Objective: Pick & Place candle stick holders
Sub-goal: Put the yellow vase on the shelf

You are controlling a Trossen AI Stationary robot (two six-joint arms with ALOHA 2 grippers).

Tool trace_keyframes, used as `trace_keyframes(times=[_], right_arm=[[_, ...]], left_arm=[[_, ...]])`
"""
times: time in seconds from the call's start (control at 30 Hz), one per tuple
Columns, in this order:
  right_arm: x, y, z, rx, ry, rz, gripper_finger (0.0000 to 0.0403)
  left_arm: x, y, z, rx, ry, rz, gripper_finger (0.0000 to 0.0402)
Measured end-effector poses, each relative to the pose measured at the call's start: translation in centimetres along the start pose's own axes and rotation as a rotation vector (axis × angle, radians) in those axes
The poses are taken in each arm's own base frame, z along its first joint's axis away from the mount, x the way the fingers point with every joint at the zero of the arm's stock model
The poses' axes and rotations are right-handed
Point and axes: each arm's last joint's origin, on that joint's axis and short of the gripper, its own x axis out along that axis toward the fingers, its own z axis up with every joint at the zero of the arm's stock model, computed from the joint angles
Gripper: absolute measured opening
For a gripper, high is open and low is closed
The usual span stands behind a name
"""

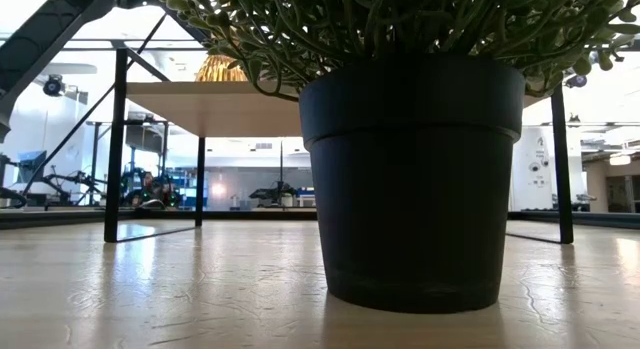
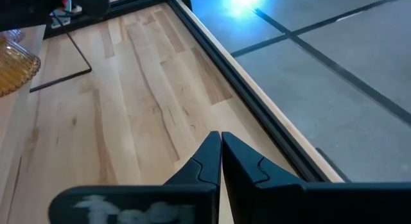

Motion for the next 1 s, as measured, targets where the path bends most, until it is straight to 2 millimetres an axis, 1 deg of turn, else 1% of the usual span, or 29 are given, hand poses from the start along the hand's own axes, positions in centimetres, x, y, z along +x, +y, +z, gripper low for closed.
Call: trace_keyframes(times=[0.13,0.43,0.53,0.63,1.0], right_arm=[[0.00,-0.02,0.10,-0.004,-0.009,-0.002,0.0008],[0.00,-0.02,0.10,-0.004,-0.008,-0.002,0.0008],[0.00,-0.02,0.10,-0.004,-0.008,-0.002,0.0008],[0.00,-0.02,0.09,-0.003,-0.008,-0.002,0.0008],[0.00,-0.02,0.09,-0.003,-0.007,-0.002,0.0008]], left_arm=[[0.00,0.00,-0.03,-0.009,0.004,0.004,0.0157],[-0.04,0.14,-0.19,-0.046,0.049,0.060,0.0235],[-0.03,0.14,-0.18,-0.052,0.048,0.059,0.0252],[-0.02,0.14,-0.18,-0.051,0.047,0.058,0.0258],[-0.02,0.14,-0.13,-0.047,0.041,0.051,0.0257]])
